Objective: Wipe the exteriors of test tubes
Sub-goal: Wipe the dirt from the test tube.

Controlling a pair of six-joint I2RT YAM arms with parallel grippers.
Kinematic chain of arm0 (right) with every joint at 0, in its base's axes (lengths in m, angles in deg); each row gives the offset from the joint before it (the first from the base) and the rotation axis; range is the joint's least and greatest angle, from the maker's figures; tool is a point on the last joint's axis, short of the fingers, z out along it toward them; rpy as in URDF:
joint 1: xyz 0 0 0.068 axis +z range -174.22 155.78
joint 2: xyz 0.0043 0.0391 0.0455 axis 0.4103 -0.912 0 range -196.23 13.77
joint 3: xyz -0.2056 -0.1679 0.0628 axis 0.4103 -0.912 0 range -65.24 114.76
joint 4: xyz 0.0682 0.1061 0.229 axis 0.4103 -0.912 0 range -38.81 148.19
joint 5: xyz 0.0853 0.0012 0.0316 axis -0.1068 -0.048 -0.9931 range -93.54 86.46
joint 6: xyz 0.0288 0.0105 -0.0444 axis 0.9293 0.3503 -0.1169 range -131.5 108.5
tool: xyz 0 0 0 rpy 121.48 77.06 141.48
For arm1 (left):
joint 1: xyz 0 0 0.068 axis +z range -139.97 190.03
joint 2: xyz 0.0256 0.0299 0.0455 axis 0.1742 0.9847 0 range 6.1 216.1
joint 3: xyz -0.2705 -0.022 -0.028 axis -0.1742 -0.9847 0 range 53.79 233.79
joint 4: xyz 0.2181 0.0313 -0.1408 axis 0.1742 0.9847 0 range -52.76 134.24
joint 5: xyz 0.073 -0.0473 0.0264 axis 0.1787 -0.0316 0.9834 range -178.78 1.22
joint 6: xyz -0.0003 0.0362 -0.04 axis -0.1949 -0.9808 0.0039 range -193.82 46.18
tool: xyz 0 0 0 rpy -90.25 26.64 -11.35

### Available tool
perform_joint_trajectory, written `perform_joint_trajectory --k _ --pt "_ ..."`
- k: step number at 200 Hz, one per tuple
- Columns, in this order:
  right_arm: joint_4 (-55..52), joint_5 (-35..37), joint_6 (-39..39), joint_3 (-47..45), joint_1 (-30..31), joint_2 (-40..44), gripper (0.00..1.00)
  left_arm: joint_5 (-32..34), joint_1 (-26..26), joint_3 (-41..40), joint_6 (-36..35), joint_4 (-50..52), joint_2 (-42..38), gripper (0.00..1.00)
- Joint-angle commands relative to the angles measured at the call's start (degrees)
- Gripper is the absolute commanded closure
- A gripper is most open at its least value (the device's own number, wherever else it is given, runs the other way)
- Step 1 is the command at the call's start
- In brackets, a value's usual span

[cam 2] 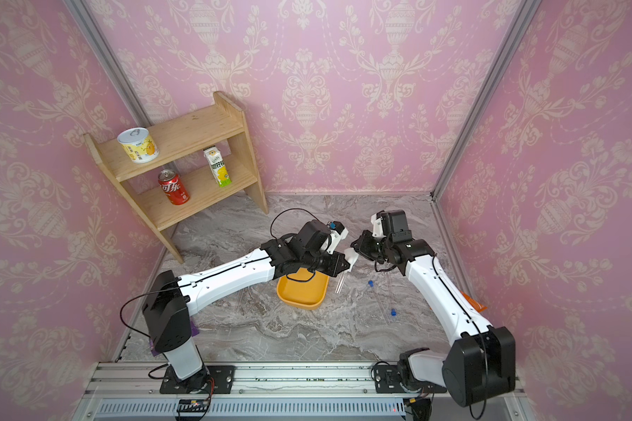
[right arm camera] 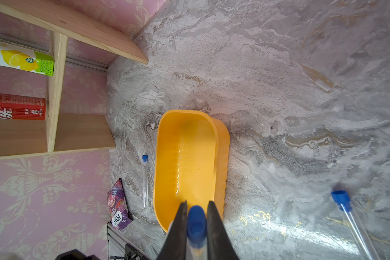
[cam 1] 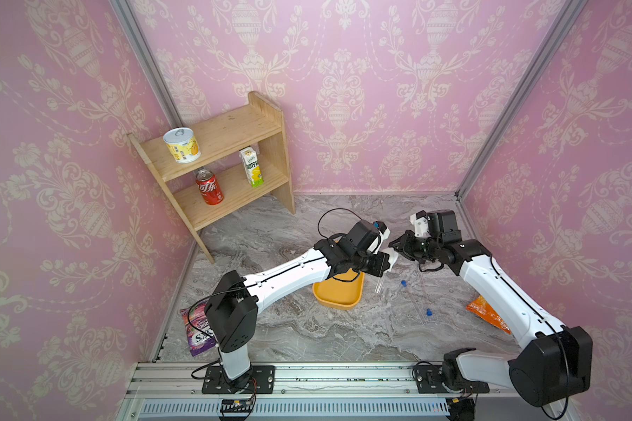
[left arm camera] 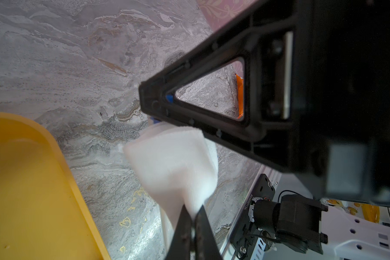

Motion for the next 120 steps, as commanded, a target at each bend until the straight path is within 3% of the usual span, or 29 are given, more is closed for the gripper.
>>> perform_joint_trajectory --k 1,120 --pt "-0.2 1.2 -1.1 -0.6 0.4 2.1 0.91 -1.7 0.5 1.6 0.2 2.4 1.2 1.00" --pt "-2.3 4.4 -3.7 3.1 0.4 0.2 0.91 1.1 -0.1 -7.2 1.8 5.6 -6.0 1.00"
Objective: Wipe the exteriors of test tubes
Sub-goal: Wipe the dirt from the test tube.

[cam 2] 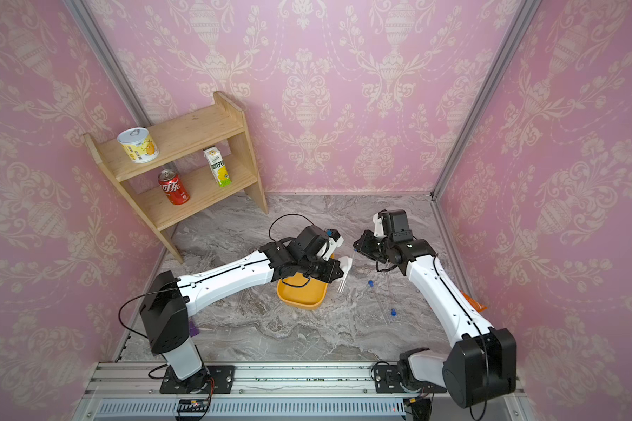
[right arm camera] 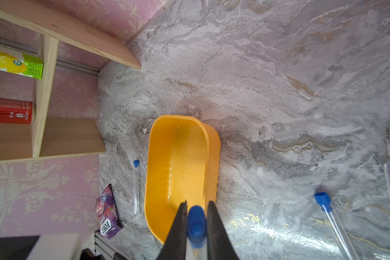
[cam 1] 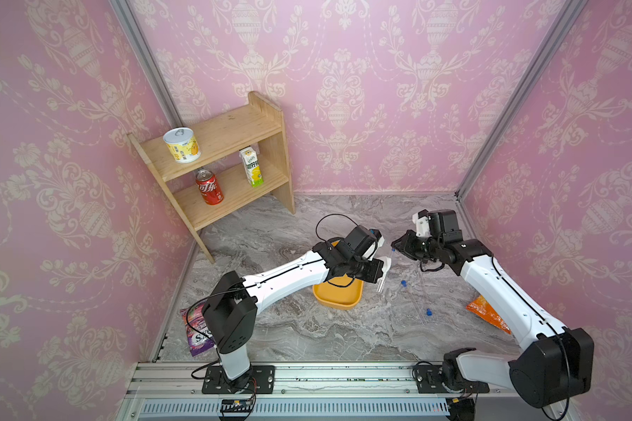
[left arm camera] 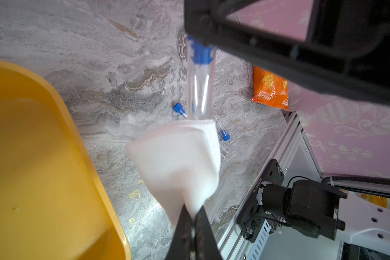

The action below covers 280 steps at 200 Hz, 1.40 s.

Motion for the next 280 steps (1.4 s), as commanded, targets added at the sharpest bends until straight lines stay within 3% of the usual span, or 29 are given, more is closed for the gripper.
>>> perform_joint_trajectory --k 1,86,194,280 --pt "-1.4 1.4 -1.9 2.5 0.4 -0.1 0.91 1.3 -0.2 -2.7 1.4 1.7 -4.0 1.00" --pt "-0.7 0.9 -1.5 4.2 0.4 -2.1 0.91 2.0 -1.6 -13.3 4.6 -1.2 -12.3 0.98" --pt "2.8 -5.0 3.4 1.5 0.3 -1.2 0.91 0.4 -2.5 -12.1 5.2 -5.0 -7.8 0.98" --pt "1.7 -5.3 2.7 0.4 0.3 -0.2 0.91 0.6 -2.3 -7.0 2.6 -2.8 -4.8 0.98"
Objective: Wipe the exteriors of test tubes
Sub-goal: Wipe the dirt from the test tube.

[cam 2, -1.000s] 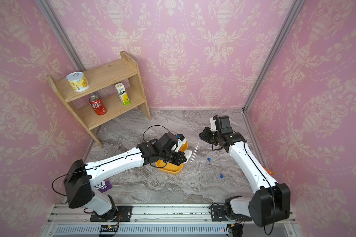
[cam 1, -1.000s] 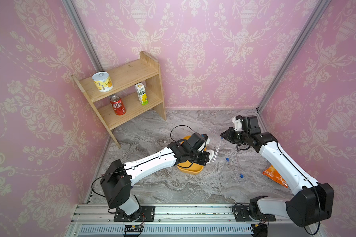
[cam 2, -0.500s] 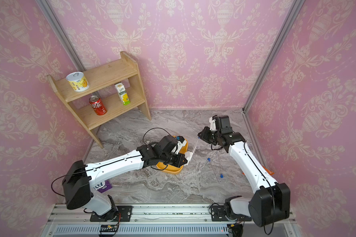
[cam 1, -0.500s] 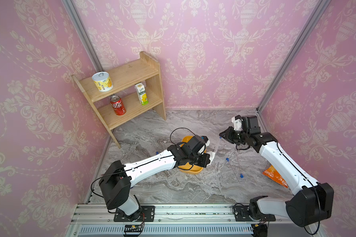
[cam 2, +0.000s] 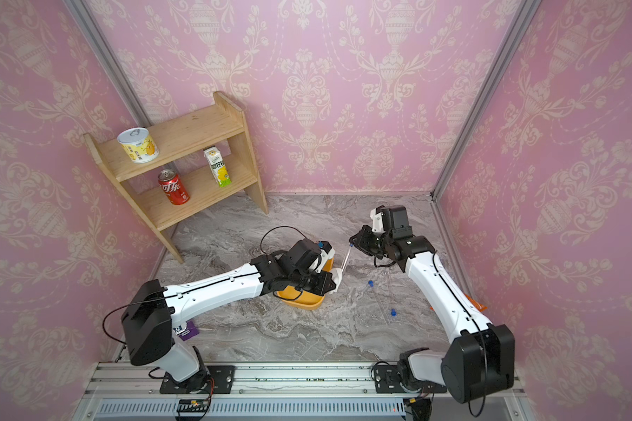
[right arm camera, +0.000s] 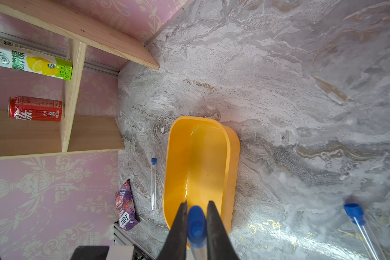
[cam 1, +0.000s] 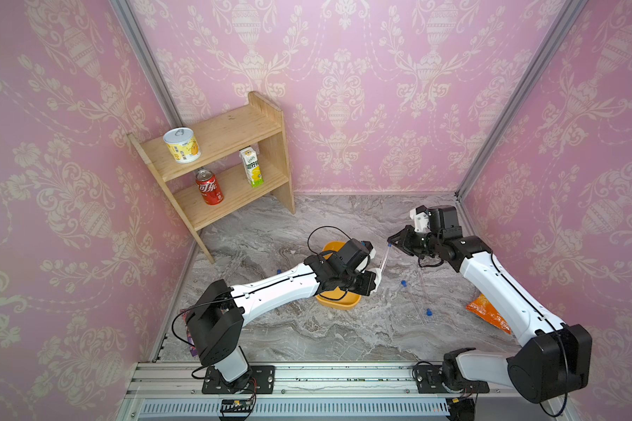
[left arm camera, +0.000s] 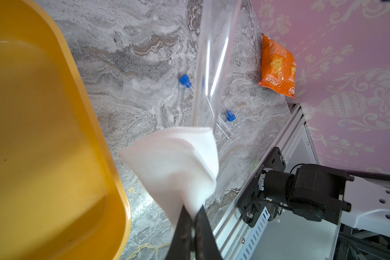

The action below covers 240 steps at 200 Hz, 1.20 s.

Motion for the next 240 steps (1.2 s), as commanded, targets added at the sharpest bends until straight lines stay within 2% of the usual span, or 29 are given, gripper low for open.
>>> perform_joint_trajectory --k 1,65,172,199,240 --pt "-0.2 -1.0 0.5 -1.2 0.4 1.2 0.91 -0.7 -0.3 2.6 -1.6 1.0 1.0 0.98" --pt "-0.1 -1.6 0.8 -2.3 0.4 2.2 0.91 -0.4 0.7 6.3 -2.7 2.5 3.2 0.97" --pt "-1.3 -1.5 0.3 -4.4 0.4 4.2 0.91 -0.9 2.9 17.4 -4.8 5.9 10.2 0.97" --pt "-1.6 -1.0 -0.3 -3.9 0.4 3.6 0.91 -1.1 3.0 17.1 -4.6 5.9 9.8 0.97" --pt "-1.8 -0.2 -0.9 -2.3 0.4 1.9 0.91 -1.8 2.8 12.4 -3.0 4.1 7.1 0.97"
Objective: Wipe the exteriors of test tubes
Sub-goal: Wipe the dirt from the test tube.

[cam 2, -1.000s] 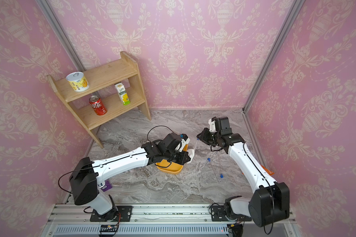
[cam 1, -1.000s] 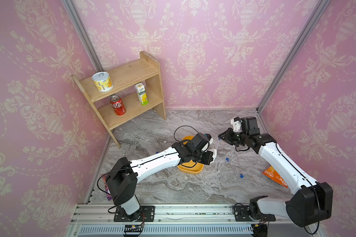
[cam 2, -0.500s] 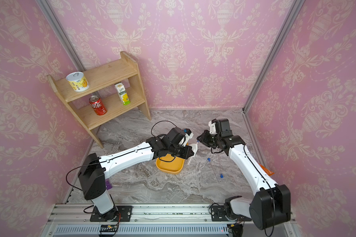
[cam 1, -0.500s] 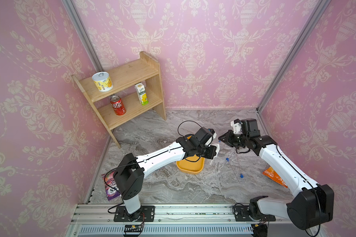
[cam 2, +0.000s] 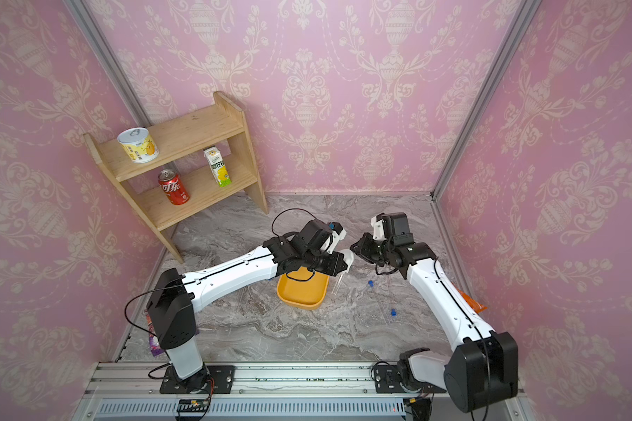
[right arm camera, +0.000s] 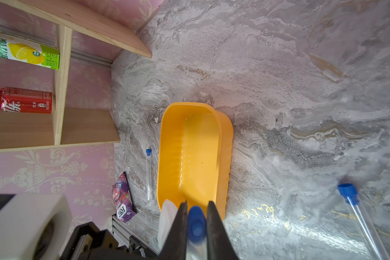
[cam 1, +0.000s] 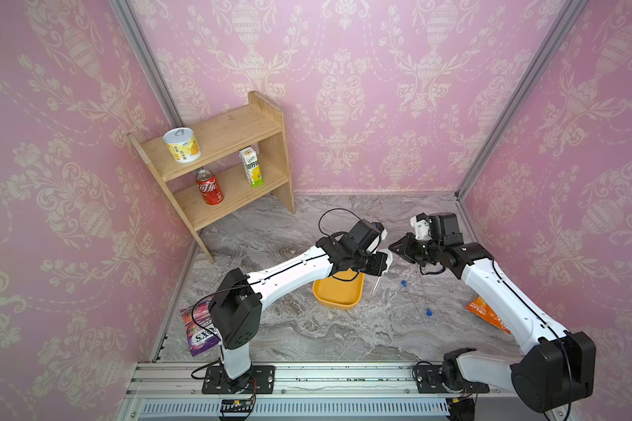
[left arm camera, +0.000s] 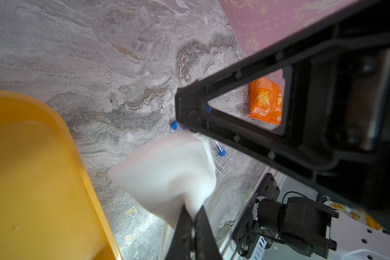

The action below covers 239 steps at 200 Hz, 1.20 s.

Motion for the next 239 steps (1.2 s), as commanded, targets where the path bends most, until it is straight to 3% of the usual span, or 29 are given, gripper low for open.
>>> perform_joint_trajectory --k 1,134,239 --pt "-0.8 0.4 -0.8 1.7 0.4 -0.9 0.91 -1.4 0.3 -3.0 0.2 0.2 -2.2 0.97" --pt "-1.0 -0.8 -1.7 7.2 -0.6 -6.5 0.91 -2.2 -1.8 -22.6 3.7 -6.0 -15.2 0.95" --pt "-1.8 -2.4 -0.8 6.6 -0.5 -3.7 0.91 -1.7 -1.3 -15.2 0.7 -3.5 -9.1 0.95"
